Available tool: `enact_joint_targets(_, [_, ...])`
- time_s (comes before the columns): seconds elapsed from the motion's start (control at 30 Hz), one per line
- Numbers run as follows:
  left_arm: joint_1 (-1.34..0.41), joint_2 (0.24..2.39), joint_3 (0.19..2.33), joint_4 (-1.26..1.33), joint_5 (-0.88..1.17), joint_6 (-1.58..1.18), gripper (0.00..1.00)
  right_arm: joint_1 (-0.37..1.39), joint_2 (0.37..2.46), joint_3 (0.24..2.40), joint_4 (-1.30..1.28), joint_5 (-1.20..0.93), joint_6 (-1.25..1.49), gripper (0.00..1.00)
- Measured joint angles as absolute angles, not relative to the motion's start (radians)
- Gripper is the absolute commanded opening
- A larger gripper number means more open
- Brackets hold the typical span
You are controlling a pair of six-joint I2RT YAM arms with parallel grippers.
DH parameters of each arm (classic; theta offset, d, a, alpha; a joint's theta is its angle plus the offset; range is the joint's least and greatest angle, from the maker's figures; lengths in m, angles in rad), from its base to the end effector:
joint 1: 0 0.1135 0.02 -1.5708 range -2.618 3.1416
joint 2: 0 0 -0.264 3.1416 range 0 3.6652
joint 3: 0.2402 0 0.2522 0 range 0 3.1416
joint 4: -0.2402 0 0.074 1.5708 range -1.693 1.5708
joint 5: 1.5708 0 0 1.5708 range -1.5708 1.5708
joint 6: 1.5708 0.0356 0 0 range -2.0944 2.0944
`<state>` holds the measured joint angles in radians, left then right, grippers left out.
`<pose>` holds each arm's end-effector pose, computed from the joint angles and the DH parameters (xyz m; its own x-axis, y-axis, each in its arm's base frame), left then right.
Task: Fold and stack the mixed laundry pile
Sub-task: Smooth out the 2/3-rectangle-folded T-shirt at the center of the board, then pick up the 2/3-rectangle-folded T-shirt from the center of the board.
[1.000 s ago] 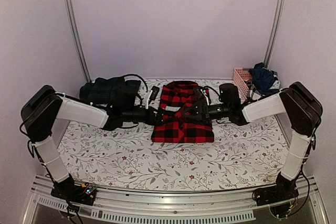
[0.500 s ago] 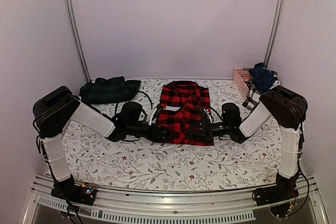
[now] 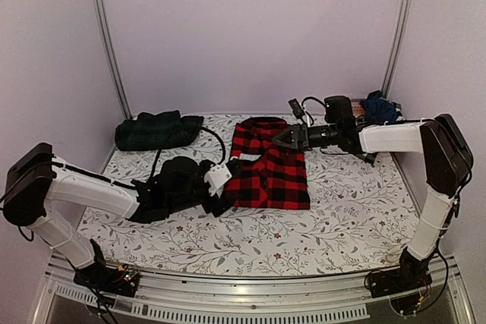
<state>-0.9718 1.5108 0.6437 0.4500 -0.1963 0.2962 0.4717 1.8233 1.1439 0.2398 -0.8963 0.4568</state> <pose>0.1794 -0.2505 0.1850 -0.0114 0.5244 -0.8514 0.7453 0.5721 0.3424 0.3448 0.2071 0.2209 -0.7431 -0.0698 -0.6655 -0.6525 0.2963 0.6974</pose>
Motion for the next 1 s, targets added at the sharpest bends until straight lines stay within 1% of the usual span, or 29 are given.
enact_joint_targets(0.07, [-0.998,1.542,0.644,0.452,-0.224,0.354,0.84,0.472,1.86,1.225,0.164,-0.865,0.38,0.38])
enact_joint_targets(0.23, [-1.047,1.66,0.658,0.452,-0.276,0.475,0.77,0.487,1.991,1.385,-0.003,-0.817,0.223,0.24])
enact_joint_targets(0.43, [-1.069,1.801,0.706,0.471,-0.291,0.572,0.67,0.504,2.159,1.511,-0.12,-0.795,0.116,0.2])
enact_joint_targets(0.67, [-1.08,1.919,0.769,0.552,-0.329,0.687,0.52,0.504,2.299,1.655,-0.192,-0.736,0.046,0.18])
enact_joint_targets(0.73, [-1.081,1.95,0.784,0.588,-0.348,0.727,0.45,0.504,2.327,1.68,-0.205,-0.715,0.033,0.17])
enact_joint_targets(0.8, [-1.081,1.982,0.798,0.622,-0.371,0.761,0.36,0.504,2.354,1.702,-0.221,-0.702,0.016,0.17])
enact_joint_targets(0.87, [-1.082,2.011,0.807,0.659,-0.394,0.792,0.23,0.504,2.379,1.719,-0.228,-0.695,0.003,0.16])
enact_joint_targets(0.93, [-1.082,2.033,0.81,0.688,-0.419,0.818,0.05,0.505,2.395,1.731,-0.227,-0.696,-0.007,0.15])
enact_joint_targets(0.97, [-1.082,2.041,0.811,0.694,-0.431,0.83,0.0,0.506,2.397,1.733,-0.228,-0.697,-0.013,0.14])
enact_joint_targets(1.0, [-1.083,2.042,0.813,0.694,-0.441,0.841,0.0,0.507,2.397,1.734,-0.228,-0.697,-0.018,0.14])
